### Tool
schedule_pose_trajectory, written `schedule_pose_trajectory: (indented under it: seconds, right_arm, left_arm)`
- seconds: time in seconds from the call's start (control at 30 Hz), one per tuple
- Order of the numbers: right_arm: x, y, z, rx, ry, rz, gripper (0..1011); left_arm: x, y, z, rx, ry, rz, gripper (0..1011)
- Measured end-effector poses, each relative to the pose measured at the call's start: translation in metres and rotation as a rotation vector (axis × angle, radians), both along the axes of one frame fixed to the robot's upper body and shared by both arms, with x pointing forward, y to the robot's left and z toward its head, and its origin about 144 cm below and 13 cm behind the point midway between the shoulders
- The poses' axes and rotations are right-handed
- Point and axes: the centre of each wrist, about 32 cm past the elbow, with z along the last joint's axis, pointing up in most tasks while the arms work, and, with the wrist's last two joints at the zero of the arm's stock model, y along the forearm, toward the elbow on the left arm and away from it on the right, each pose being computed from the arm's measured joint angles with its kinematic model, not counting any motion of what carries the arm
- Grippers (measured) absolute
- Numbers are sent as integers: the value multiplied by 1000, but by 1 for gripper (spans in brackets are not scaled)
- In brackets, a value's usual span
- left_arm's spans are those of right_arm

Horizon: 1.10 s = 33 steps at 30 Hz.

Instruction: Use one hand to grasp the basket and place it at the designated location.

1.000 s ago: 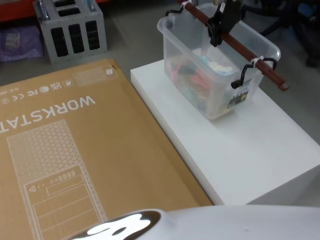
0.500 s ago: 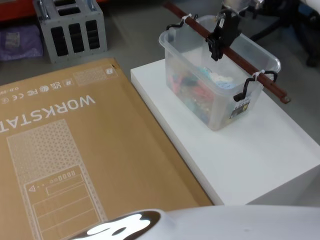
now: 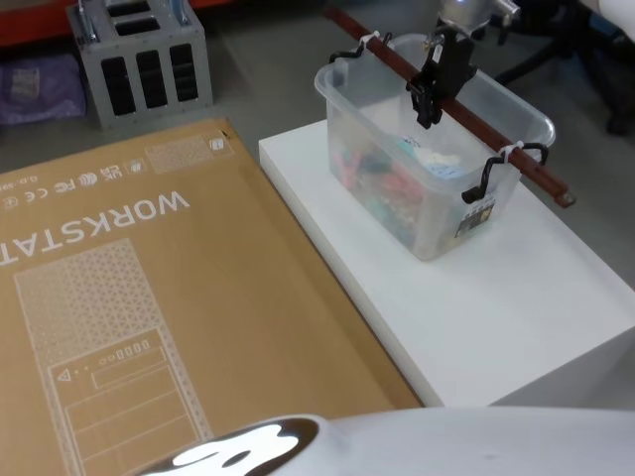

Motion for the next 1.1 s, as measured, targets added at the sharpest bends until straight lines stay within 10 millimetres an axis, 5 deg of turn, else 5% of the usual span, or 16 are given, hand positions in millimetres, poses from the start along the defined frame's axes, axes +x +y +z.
schedule_pose_trajectory:
  seconds: [0.77,1.1]
  right_arm:
    - [-14,-16,41,70,-103,-23,836]
    - [-28,-26,67,105,-163,-33,1000]
  left_arm:
    - [0,0,0,0,0,0,0]
    - [0,0,0,0,0,0,0]
